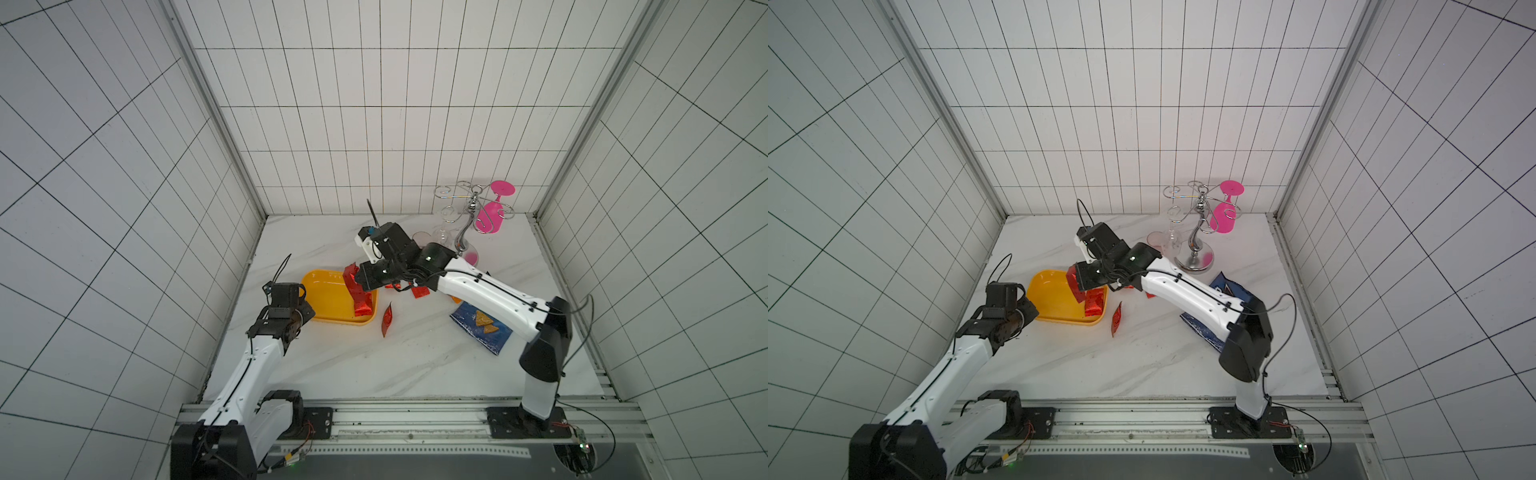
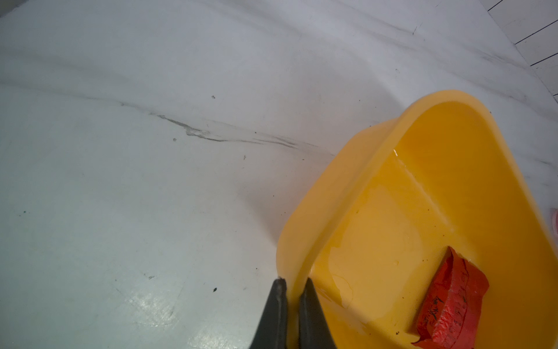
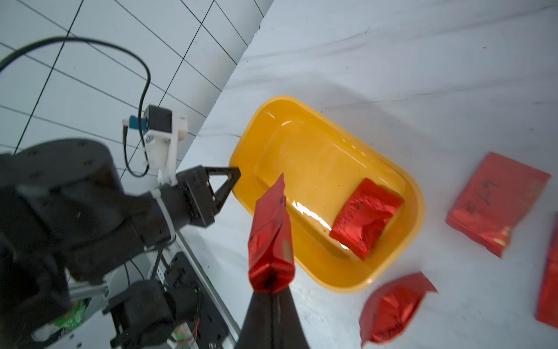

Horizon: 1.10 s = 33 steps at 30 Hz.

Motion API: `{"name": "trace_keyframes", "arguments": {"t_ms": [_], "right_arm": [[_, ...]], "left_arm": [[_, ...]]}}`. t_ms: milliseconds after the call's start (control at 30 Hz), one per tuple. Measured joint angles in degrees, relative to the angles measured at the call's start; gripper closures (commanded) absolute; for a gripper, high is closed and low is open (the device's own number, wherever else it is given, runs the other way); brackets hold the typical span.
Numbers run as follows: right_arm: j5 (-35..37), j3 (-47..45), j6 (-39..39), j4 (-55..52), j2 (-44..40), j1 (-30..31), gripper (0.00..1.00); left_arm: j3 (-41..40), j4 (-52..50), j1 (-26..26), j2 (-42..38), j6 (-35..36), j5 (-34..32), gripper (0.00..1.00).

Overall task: Take the tea bags out of the storage box
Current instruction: Place the tea bag at the center of the board.

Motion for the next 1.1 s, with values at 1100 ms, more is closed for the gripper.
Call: {"name": "trace_keyframes", "arguments": {"t_ms": [1100], "right_arm": [[-10.03,-50.40,9.62,29.29,-6.60,-17.05,0.68]], "left_arm": [[0.00,0.00,0.00,0.00,-0.35,-0.83,1.00]]}}
